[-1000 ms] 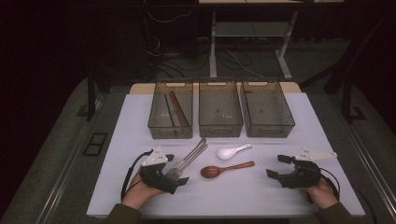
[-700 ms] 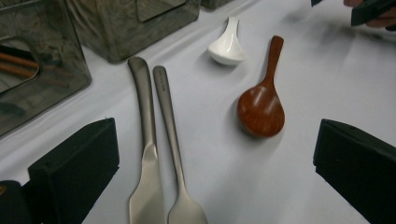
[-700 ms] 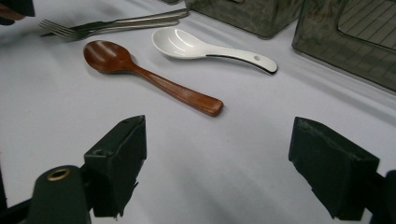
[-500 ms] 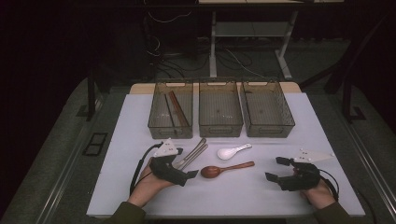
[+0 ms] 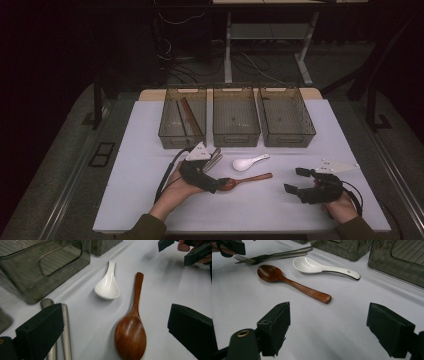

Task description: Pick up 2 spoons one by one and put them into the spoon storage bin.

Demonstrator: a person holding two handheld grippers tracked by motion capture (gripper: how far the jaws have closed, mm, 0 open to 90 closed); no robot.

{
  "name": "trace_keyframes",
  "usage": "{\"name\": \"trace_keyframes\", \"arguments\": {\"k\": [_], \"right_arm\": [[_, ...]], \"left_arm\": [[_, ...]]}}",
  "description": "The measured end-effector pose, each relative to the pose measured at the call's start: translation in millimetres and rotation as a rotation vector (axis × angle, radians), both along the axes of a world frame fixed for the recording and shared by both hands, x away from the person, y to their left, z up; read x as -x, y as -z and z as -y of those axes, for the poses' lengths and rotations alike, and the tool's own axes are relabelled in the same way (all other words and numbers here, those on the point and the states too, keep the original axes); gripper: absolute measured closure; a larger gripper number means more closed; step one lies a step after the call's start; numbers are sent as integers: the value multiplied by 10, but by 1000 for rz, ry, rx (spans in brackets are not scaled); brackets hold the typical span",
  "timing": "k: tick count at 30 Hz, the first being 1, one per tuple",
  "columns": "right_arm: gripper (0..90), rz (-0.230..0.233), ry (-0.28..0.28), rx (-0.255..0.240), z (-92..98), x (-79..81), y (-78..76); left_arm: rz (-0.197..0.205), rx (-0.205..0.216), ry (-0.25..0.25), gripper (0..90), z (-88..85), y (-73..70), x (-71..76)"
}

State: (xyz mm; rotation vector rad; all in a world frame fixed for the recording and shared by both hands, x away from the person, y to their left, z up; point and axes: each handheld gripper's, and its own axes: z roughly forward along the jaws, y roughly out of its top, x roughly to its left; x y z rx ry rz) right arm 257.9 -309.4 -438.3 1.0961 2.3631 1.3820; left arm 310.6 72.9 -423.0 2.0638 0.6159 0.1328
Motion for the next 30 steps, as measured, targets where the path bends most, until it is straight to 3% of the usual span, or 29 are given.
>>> {"name": "trace_keyframes", "arguments": {"k": [9, 19, 23, 30], "right_arm": [[189, 7, 10, -4, 17, -11, 2], [189, 17, 11, 6, 18, -17, -1], [189, 17, 6, 13, 14, -13, 3], [189, 16, 4, 14, 13, -15, 2]], "left_arm": [[-3, 2, -2, 58, 219, 33, -84], [-19, -64, 72, 289, 240, 78, 11], [-36, -66, 67, 398, 212, 106, 18], [-73, -82, 52, 499, 168, 152, -8]]}}
